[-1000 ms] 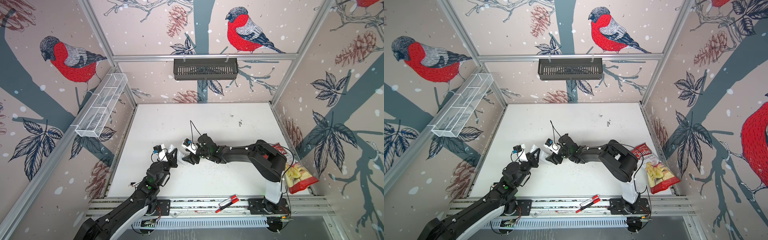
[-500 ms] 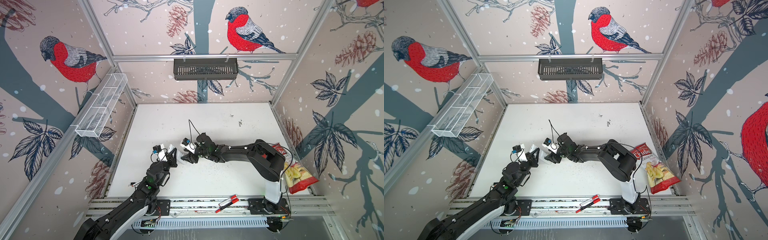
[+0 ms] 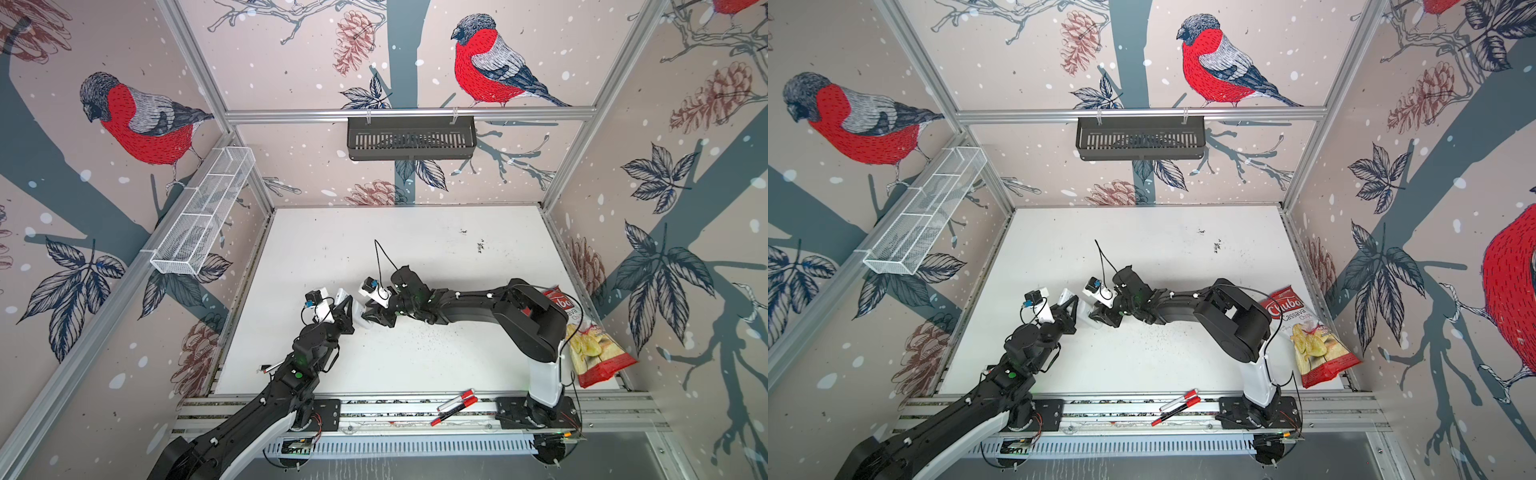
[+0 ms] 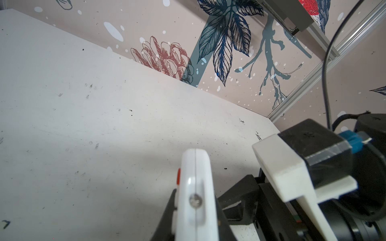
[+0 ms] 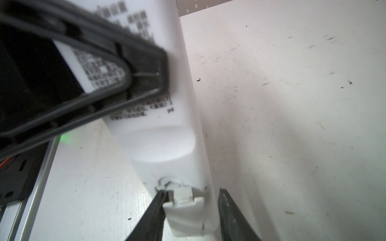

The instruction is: Load the batteries into the remote control

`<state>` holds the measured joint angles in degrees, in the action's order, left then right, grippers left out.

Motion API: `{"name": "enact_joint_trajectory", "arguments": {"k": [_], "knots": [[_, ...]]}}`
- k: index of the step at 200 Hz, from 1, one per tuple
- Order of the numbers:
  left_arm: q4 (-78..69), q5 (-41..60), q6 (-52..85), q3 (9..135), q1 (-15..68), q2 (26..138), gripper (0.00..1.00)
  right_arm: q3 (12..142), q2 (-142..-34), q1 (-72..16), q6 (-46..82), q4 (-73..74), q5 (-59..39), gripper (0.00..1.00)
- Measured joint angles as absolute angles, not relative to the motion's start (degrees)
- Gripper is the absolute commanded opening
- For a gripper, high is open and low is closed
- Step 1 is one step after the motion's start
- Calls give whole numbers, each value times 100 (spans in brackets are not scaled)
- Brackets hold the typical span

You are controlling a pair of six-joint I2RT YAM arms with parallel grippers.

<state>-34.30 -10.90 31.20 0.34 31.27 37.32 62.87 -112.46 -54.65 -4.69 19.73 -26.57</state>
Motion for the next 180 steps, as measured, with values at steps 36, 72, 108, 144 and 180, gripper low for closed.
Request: {"name": "enact_joint_trajectory", "arguments": {"k": [36, 72, 108, 144, 180], "knots": [[-3428, -1090, 3118, 34, 3127, 3726, 0, 6300, -11249, -5468, -471, 1938, -2729, 33], [-3428, -1076, 3118, 34, 3127, 3726, 0, 6309, -11249, -5459, -471, 1905, -2700, 28], [-3428, -1070, 3118, 34, 3127, 3726, 0, 6316, -11251, -5457, -473, 1890, -2657, 23], [-3428, -1059, 3118, 34, 3127, 3726, 0, 6320, -11249, -5446, -471, 1874, -2602, 18], [-3426, -1061, 3127, 34, 3127, 3723, 0, 6320, -11246, -5422, -469, 1850, -2604, 15]]}}
